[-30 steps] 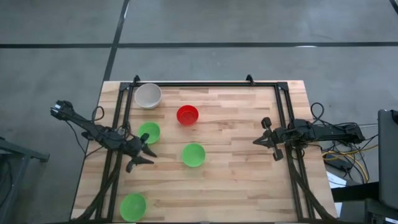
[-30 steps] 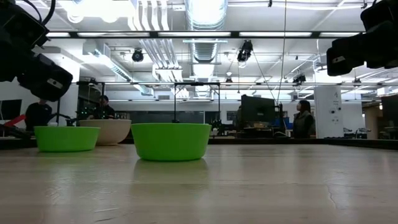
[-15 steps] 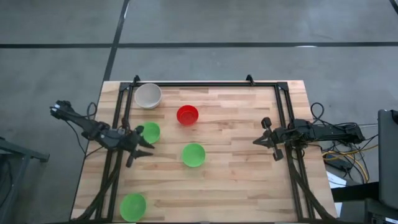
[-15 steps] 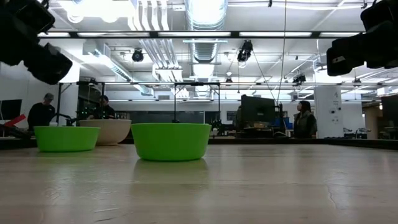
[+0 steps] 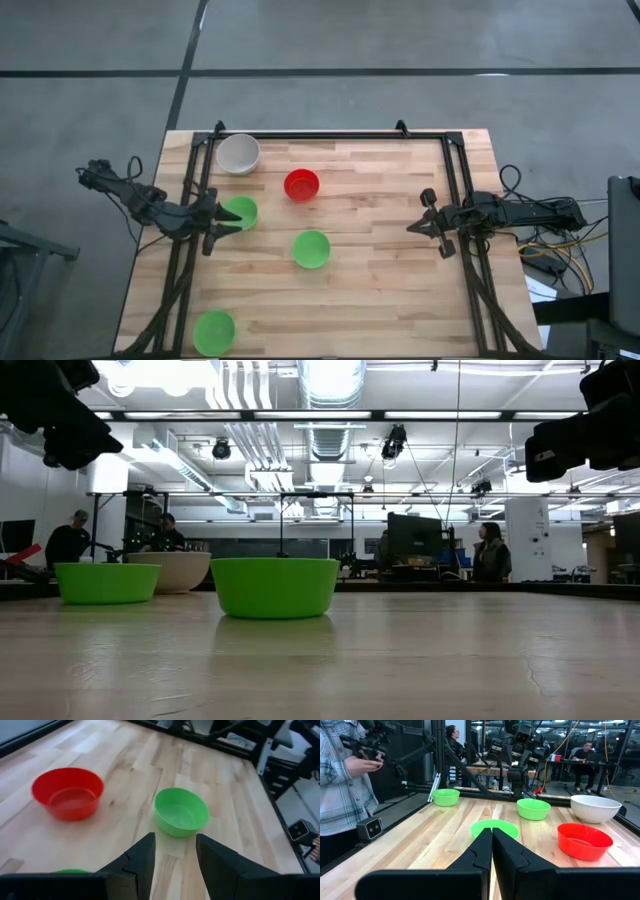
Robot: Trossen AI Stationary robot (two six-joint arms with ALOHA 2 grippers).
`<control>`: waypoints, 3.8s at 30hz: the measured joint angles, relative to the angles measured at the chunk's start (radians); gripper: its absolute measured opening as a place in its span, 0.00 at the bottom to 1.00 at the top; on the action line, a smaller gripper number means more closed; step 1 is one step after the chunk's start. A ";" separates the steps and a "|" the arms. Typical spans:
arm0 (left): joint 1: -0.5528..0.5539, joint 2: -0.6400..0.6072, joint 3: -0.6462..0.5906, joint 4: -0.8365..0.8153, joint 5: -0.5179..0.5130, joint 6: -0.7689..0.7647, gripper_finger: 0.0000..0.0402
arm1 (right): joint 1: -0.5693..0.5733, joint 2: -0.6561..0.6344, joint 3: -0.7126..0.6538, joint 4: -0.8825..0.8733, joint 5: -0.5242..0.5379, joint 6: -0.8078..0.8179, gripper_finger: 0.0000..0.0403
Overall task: Nest bowls inside each other
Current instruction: Stack the top green bowl on the white bowl
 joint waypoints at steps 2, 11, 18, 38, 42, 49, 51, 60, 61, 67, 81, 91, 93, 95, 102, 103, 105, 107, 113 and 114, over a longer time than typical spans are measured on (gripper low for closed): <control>0.000 0.023 0.028 -0.029 -0.014 -0.017 0.37 | 0.000 0.000 0.000 0.000 0.000 0.000 0.02; 0.001 0.143 0.156 -0.162 -0.032 -0.123 0.37 | 0.000 0.000 0.000 0.000 0.000 0.000 0.02; 0.003 0.221 0.230 -0.223 -0.040 -0.171 0.37 | 0.000 0.000 0.000 0.000 0.000 0.000 0.02; 0.050 0.332 0.286 -0.304 -0.009 -0.380 0.39 | 0.000 0.000 0.000 0.000 0.000 0.000 0.02; 0.078 0.341 0.286 -0.303 0.012 -0.381 0.43 | 0.000 0.000 0.000 0.000 0.000 0.000 0.02; 0.122 0.326 0.286 -0.244 0.023 -0.293 0.44 | 0.000 0.000 0.000 0.000 0.000 0.000 0.02; 0.134 0.319 0.286 -0.238 0.031 -0.279 0.44 | 0.000 0.000 0.000 0.000 0.000 0.000 0.02; 0.195 0.257 0.231 -0.187 0.101 -0.221 0.44 | 0.000 0.000 0.000 0.000 0.000 0.000 0.02; 0.204 0.248 0.221 -0.178 0.111 -0.218 0.44 | 0.000 0.000 0.000 0.000 0.000 0.000 0.02; 0.252 0.187 0.165 -0.157 0.170 -0.215 0.44 | 0.000 0.000 0.000 0.000 0.000 0.000 0.02; 0.404 0.187 0.158 -0.242 0.254 -0.242 0.44 | 0.000 0.000 0.000 0.000 0.000 0.000 0.02; 0.504 0.301 0.156 -0.246 0.340 -0.252 0.44 | 0.000 0.000 0.000 0.000 0.000 0.000 0.02; 0.524 0.329 0.156 -0.245 0.369 -0.253 0.44 | 0.000 0.000 0.000 0.000 0.000 0.000 0.02; 0.540 0.360 0.156 -0.243 0.396 -0.255 0.44 | 0.000 0.000 0.000 0.000 0.000 0.000 0.02; 0.563 0.457 0.162 -0.192 0.456 -0.242 0.44 | 0.000 0.000 0.000 0.000 0.000 0.000 0.02; 0.563 0.467 0.162 -0.183 0.459 -0.241 0.44 | 0.000 0.000 0.000 0.000 0.000 0.000 0.02; 0.563 0.489 0.162 -0.158 0.463 -0.241 0.44 | 0.000 0.000 0.000 0.000 0.000 0.000 0.02; 0.563 0.510 0.162 -0.143 0.465 -0.236 0.44 | 0.000 0.000 0.000 0.000 0.000 0.000 0.02; 0.564 0.576 0.162 -0.123 0.465 -0.234 0.44 | 0.000 0.000 0.000 0.000 0.000 0.000 0.02; 0.564 0.588 0.162 -0.123 0.465 -0.239 0.44 | 0.000 0.000 0.000 0.000 0.000 0.000 0.02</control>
